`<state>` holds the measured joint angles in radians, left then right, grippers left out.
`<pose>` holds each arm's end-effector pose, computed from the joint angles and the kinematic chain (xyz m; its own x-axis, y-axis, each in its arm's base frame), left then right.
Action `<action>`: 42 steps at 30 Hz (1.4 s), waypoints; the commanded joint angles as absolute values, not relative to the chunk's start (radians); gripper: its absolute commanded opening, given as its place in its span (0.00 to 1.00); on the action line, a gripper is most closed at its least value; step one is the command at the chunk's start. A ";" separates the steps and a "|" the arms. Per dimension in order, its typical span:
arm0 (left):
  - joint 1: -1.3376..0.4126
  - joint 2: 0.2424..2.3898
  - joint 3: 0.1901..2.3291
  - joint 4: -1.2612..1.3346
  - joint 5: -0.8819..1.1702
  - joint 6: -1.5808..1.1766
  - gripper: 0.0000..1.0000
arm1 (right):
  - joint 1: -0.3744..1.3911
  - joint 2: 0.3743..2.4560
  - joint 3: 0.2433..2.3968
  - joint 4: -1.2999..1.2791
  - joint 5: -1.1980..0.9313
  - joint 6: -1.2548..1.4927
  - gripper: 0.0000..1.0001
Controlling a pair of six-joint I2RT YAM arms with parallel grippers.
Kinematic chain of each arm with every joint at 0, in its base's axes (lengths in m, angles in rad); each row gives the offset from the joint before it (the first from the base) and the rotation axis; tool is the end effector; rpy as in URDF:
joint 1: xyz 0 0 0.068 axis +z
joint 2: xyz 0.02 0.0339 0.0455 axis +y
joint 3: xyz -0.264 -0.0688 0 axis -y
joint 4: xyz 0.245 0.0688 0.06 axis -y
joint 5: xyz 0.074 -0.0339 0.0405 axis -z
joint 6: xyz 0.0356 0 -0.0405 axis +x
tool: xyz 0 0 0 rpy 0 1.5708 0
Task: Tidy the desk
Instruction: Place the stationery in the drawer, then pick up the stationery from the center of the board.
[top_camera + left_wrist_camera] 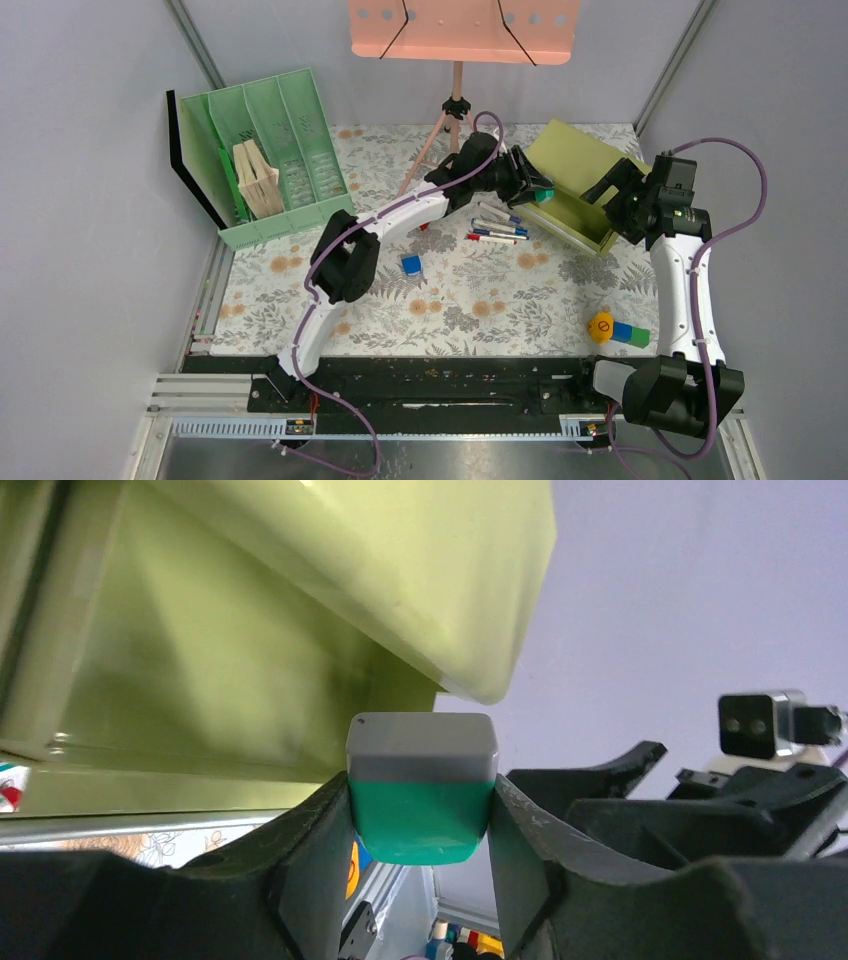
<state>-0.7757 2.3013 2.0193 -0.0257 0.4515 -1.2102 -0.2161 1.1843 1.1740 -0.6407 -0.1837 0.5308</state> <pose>0.3812 -0.3957 0.2675 -0.9436 -0.2538 -0.2126 0.1247 0.3224 -0.9384 0.2483 -0.0479 0.3494 -0.4756 0.6140 -0.6300 0.3590 0.7893 0.4982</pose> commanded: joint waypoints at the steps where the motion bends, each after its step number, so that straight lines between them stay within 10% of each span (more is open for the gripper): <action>1: -0.777 2.302 2.068 -0.050 0.382 -1.248 0.18 | -0.218 1.168 1.197 -0.650 -0.158 0.512 0.99; 11: -0.778 2.285 2.071 -0.044 0.331 -1.180 0.50 | -0.218 1.173 1.180 -0.637 -0.179 0.508 1.00; 16: -0.780 2.280 2.070 -0.029 0.332 -1.180 0.97 | -0.218 1.173 1.175 -0.636 -0.183 0.507 0.99; 42: -0.767 1.931 1.658 -0.147 0.345 -0.919 0.99 | -0.218 1.183 1.155 -0.615 -0.209 0.522 1.00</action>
<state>-0.7712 2.0663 1.7741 -0.0994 0.3557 -1.0245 -0.2161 1.1912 1.1633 -0.6380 -0.1932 0.5278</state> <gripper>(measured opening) 0.989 0.993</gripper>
